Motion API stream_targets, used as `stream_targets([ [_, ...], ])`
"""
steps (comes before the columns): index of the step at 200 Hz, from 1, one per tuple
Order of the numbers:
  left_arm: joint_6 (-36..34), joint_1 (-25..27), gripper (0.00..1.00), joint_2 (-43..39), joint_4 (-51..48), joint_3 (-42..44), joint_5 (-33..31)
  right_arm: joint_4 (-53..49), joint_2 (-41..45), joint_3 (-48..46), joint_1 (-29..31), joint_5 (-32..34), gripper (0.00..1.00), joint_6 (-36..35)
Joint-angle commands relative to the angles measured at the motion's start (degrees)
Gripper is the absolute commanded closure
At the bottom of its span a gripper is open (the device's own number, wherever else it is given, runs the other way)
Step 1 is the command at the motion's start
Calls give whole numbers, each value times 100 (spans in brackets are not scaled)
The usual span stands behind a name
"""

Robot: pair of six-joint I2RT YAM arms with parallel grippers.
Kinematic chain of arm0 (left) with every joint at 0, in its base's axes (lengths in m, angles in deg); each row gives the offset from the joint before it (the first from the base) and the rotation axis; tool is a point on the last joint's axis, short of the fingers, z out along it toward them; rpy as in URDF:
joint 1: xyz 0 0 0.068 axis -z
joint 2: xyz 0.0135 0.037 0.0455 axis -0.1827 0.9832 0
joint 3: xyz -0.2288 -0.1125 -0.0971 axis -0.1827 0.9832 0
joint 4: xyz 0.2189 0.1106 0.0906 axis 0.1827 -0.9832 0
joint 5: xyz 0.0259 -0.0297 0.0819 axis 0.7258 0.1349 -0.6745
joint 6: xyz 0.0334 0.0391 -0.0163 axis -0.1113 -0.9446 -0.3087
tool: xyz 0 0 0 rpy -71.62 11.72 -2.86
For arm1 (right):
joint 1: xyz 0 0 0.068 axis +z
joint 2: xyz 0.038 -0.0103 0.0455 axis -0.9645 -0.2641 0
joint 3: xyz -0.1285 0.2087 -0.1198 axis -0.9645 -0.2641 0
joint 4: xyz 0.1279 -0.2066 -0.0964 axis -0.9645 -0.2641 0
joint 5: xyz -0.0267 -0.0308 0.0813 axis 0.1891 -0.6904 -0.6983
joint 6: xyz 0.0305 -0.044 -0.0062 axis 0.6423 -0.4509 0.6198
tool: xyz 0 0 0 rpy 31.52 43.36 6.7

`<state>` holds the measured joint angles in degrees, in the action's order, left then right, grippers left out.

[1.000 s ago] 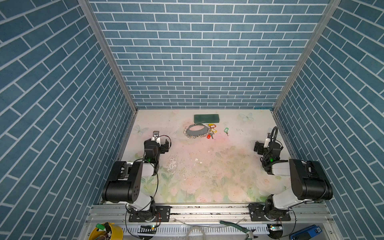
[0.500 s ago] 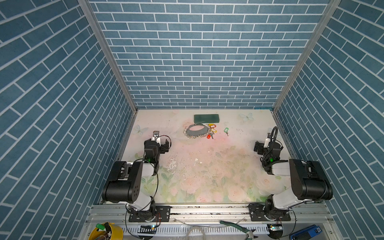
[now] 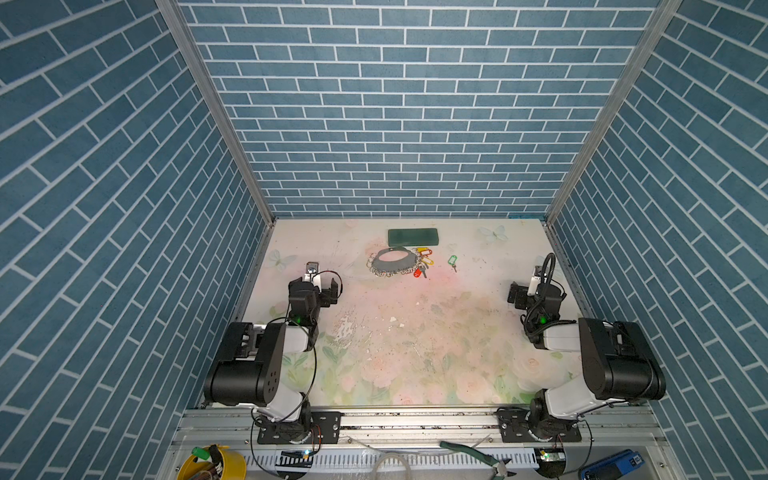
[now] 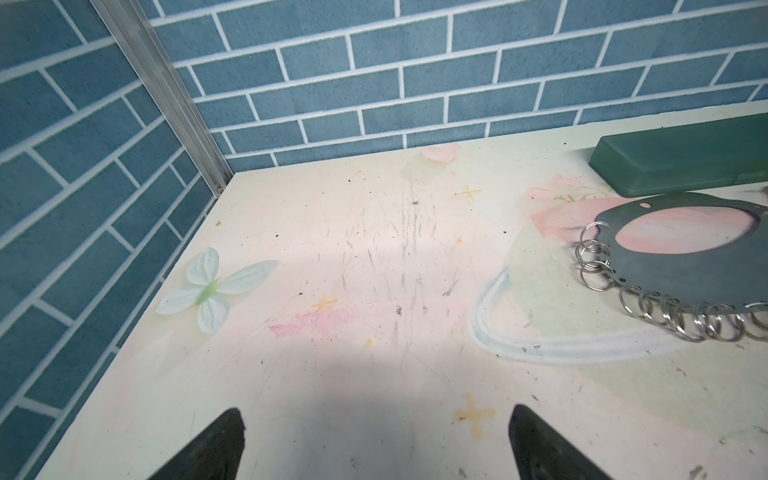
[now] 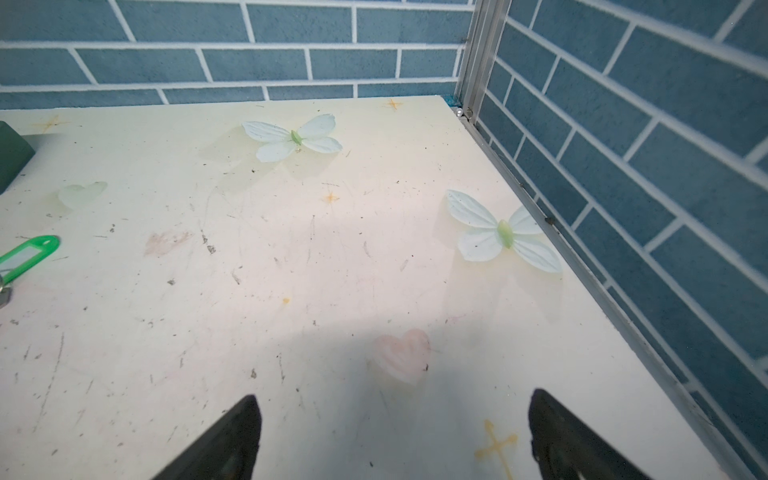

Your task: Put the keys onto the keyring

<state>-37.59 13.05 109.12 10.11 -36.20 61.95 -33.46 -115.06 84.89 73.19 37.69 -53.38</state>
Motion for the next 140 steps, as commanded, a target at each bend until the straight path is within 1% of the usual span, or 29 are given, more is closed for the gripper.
stream_targets([
  [1,-12,-48,0,26,-19,-7,12,126,1,71,11,-45,1,96],
  [15,-38,-33,0,-35,-26,12,74,200,21,17,18,-60,1,68],
  [24,-73,-9,0,-228,-163,16,67,418,129,-148,18,-437,1,-70],
  [39,-121,102,0,-814,-679,-14,-156,505,725,-489,42,-1112,1,-363],
  [55,-165,210,0,-1497,-1204,-27,-244,135,1366,-584,181,-1153,1,-537],
  [59,-92,226,0,-1681,-1353,-33,-268,-8,1523,-578,212,-1161,1,-563],
  [77,708,229,0,-2590,-1984,-29,-354,-673,2203,-460,291,-1233,1,-508],
  [79,789,230,0,-2670,-2029,-25,-335,-724,2278,-437,291,-1390,1,-473],
  [88,1163,231,0,-3057,-2203,5,-221,-969,2574,-346,301,-1667,1,-311],
  [101,1777,231,0,-3506,-2422,29,-121,-1319,3008,-182,309,-1864,1,198],
  [121,2686,229,0,-4022,-2950,-47,-144,-1977,3636,105,309,-1777,1,1362],
  [140,3275,222,0,-4443,-3895,-258,-466,-3160,4169,476,304,-1456,1,2200],
])
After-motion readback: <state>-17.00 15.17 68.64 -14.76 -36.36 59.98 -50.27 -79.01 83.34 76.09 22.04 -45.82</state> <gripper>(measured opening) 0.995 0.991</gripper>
